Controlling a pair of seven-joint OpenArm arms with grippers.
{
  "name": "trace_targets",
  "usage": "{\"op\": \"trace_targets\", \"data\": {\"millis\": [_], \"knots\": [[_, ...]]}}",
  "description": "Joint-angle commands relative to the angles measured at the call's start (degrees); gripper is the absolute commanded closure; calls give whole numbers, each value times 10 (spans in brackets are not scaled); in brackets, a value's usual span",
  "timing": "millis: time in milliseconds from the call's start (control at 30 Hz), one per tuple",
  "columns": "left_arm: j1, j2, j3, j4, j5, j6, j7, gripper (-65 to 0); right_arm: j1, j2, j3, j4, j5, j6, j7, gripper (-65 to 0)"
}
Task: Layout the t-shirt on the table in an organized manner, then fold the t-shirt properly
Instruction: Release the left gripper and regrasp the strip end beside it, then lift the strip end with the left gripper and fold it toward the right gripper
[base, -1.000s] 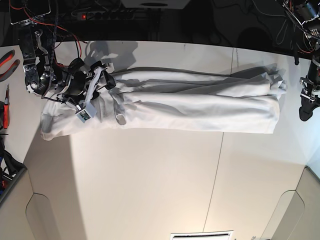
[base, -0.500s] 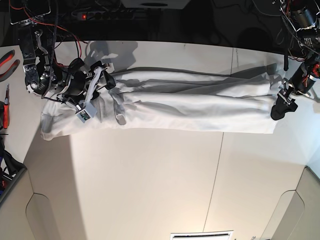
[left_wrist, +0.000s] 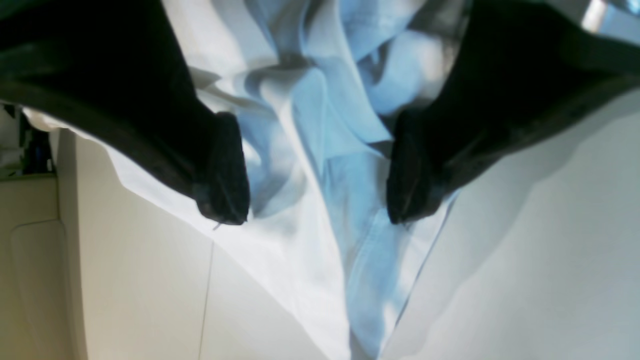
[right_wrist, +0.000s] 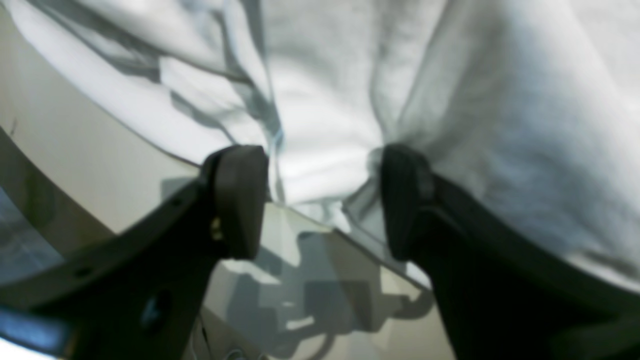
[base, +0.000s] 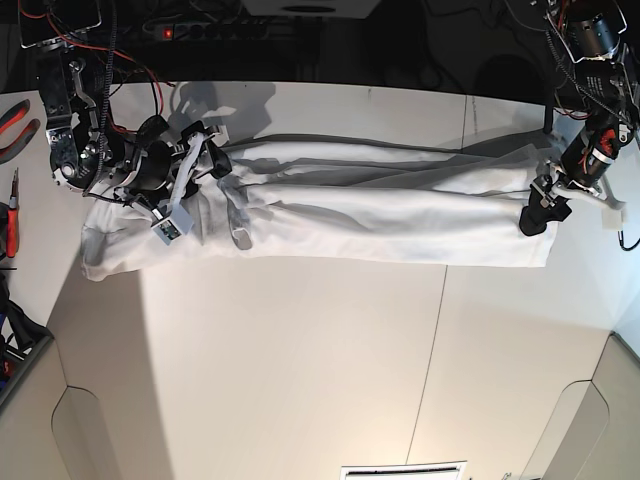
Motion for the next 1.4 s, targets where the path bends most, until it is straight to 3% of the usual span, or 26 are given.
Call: {"op": "trace_targets", "data": {"millis": [0, 333, 400, 567, 700, 833, 1100, 1233, 1367], "knots": [[-5, -1, 0, 3, -3, -11, 3, -471, 6, 5, 4, 8, 7, -1, 6, -360], [-5, 11, 0, 4, -17, -11, 16, -468, 6, 5, 4, 8, 7, -1, 7, -360], [-5, 11, 0, 4, -22, -11, 16, -441, 6, 5, 4, 8, 7, -1, 7, -360], [-5, 11, 0, 4, -47, -11, 20, -137, 6, 5, 4, 8, 7, -1, 7, -360], [-5, 11, 0, 4, -78, -11, 21, 0, 6, 5, 4, 8, 7, -1, 7, -360], [-9, 10, 0, 5, -142, -11, 43, 0, 7, 5, 4, 8, 7, -1, 7, -360], [-28, 11, 0, 73, -353, -11, 215, 0, 6, 5, 4, 8, 7, -2, 7, -360], [-25, 15, 19, 139, -389, -11, 278, 0, 6, 5, 4, 8, 7, -2, 7, -360], [-23, 14, 86, 166, -389, -11, 286, 0, 6, 5, 4, 8, 18, -2, 7, -360]]}}
